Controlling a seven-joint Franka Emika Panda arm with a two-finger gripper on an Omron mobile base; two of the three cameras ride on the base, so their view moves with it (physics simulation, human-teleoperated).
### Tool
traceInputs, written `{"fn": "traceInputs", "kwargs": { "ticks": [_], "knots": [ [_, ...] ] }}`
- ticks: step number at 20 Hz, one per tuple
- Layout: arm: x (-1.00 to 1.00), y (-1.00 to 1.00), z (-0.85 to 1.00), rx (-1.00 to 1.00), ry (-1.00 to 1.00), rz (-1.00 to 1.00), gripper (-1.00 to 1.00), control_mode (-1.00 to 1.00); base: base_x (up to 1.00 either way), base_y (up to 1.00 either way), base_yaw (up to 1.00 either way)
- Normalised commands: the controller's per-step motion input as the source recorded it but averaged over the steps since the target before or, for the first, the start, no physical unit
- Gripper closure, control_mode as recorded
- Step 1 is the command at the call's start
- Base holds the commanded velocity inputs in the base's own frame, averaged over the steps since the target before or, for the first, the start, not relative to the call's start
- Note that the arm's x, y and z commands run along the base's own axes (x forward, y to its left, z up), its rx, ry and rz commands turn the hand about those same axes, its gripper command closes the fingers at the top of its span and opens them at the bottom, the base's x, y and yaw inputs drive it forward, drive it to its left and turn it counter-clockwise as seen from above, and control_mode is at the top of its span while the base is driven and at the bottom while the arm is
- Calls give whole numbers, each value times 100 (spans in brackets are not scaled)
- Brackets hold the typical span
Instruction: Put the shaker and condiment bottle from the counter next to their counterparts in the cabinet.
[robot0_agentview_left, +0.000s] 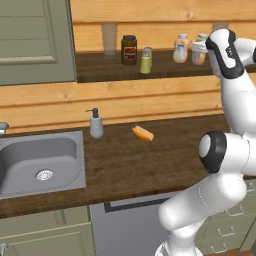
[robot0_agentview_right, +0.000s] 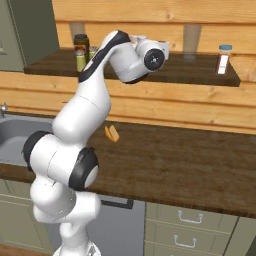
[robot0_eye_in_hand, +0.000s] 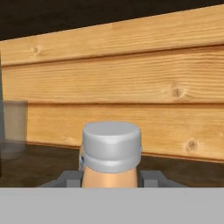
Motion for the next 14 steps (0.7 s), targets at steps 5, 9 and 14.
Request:
{"fn": "traceInputs", "kwargs": {
  "ticks": [5,9,14],
  "knots": [
    [6,0,0,-5,0,4,100,-100,0,0,0],
    [7,0,0,-3,0,1,100,-100,0,0,0],
    [21,0,0,-4,1,1,100,-100,0,0,0]
  ]
}}
